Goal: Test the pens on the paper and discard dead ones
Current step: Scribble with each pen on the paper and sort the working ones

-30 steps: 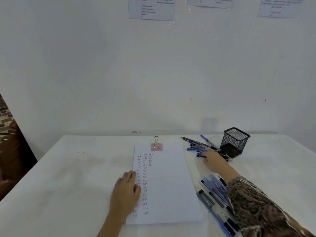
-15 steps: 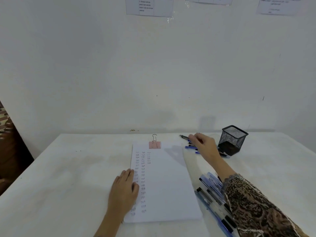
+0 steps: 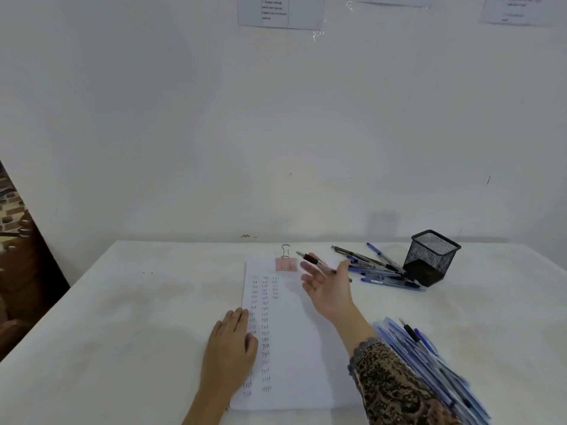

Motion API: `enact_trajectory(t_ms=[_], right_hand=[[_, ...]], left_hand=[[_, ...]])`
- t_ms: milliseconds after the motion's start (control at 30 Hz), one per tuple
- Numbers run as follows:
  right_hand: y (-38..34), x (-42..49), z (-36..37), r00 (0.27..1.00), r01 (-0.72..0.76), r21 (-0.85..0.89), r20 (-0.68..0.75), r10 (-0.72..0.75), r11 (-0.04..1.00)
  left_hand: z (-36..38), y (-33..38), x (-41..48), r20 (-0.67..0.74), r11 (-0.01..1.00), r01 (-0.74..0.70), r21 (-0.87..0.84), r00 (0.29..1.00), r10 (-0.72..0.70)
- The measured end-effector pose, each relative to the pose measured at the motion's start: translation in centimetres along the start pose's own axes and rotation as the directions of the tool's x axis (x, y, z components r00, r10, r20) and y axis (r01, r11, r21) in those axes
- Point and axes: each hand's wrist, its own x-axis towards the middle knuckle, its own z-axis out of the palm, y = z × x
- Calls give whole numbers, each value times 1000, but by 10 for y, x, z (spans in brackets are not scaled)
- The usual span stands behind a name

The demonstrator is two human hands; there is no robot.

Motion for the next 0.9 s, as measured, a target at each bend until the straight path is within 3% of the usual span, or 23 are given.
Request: enact_trajectory(t_ms=[167,367,433,533,633,900], right_hand=[[23,8,6,1000,9,86,-10,-8,996],[42,26,12,991,133,-245,17,-133,960],[48,27,13,979,205,-425,73,-193,881],[60,28,11,949,304,-682,154,-276,665],[68,27,12,915,355,-775,173,-365,523],[71,27,11,909,365,-796,191,-370,483]], left_hand=[[-4,2,0,-5,1000,13,14,1000,-12],[1,0,-1,-21,1000,10,19,1000,-9],[1,0,0,-17,1000,6,27,1000,-6],[0,-1,1,-22,999,3,38,1000,-2],[3,-1,0,-12,1000,9,24,1000,-9],[-1,-1,0,-3,1000,-10,22,1000,10]])
